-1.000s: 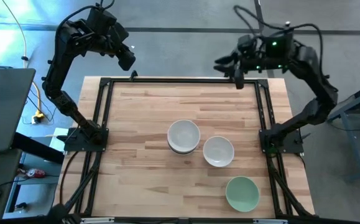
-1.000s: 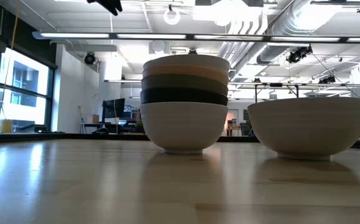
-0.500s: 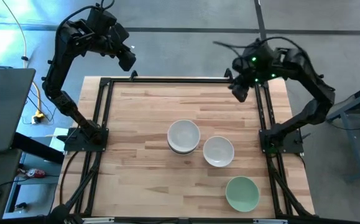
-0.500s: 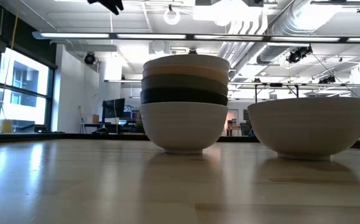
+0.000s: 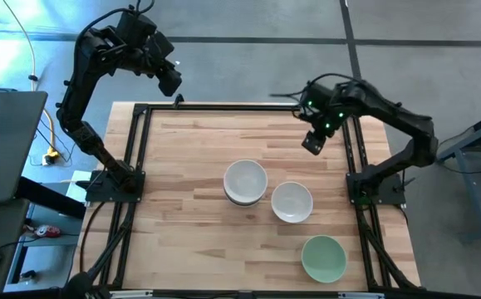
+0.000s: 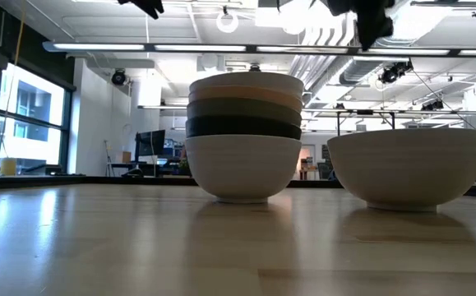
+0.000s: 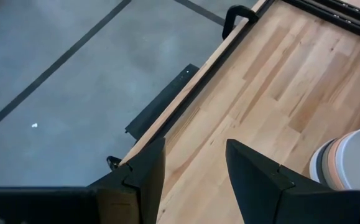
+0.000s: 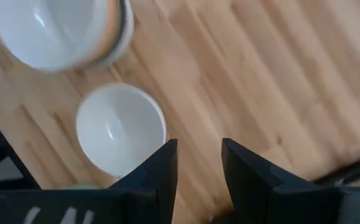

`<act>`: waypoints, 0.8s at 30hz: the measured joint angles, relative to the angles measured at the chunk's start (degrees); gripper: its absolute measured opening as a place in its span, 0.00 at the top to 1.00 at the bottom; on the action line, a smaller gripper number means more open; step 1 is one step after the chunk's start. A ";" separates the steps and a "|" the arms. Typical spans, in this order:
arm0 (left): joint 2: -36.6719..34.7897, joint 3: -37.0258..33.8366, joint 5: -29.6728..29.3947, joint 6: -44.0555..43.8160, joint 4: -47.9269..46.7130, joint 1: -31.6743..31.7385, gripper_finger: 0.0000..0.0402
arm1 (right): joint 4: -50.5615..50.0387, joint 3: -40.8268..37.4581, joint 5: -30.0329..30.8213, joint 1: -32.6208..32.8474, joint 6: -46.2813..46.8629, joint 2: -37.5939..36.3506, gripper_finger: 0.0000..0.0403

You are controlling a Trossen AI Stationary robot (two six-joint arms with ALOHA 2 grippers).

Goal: Nest bowls inside each other
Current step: Stack the white bowl on the other white bowl

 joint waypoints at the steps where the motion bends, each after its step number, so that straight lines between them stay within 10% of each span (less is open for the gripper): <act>1: 0.00 0.00 -0.02 0.28 0.00 0.02 0.61 | -0.13 -1.81 -0.33 0.00 0.26 -0.12 0.72; 24: 0.00 0.02 -0.24 1.35 0.26 0.31 0.61 | 12.19 -26.49 -8.30 4.84 5.15 -4.36 0.72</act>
